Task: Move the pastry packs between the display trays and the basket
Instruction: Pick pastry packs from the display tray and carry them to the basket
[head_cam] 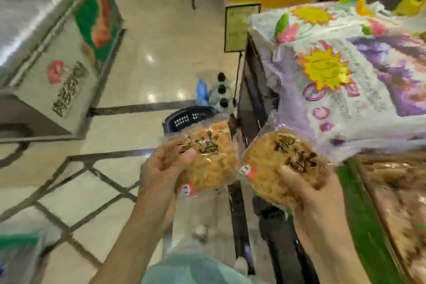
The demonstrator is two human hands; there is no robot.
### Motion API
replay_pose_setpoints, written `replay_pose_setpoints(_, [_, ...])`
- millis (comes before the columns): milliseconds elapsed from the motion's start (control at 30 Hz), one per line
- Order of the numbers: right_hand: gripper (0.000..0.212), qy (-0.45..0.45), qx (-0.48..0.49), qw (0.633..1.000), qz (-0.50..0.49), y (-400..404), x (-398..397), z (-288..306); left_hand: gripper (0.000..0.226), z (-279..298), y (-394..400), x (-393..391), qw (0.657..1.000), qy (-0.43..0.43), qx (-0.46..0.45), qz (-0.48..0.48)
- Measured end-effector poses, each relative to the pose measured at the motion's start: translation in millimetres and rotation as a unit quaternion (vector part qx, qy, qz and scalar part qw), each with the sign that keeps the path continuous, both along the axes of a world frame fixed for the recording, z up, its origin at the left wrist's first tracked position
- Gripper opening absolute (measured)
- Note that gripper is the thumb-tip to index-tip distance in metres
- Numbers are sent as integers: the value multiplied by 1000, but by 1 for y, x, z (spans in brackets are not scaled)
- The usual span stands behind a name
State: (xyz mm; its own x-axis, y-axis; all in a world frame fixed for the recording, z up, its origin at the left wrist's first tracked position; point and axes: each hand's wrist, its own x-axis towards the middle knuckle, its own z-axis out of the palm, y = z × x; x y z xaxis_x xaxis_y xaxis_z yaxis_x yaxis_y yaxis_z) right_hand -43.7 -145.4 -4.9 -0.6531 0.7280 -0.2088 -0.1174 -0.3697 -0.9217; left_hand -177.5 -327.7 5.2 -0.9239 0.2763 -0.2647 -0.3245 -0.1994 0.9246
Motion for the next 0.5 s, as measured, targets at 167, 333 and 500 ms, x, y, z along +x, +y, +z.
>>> replay_pose_setpoints(167, [50,-47,36,992,110,-71,-97,-28,22,-25,-94,-57,994,-15,6,112])
replay_pose_setpoints(333, [51,-110,25,981,155,-148,-199,-51,34,-53,-187,-145,987,-51,4,153])
replay_pose_setpoints(500, [49,-173,16,974,147,-210,-280,-65,36,-65,-262,-239,989,-69,-40,123])
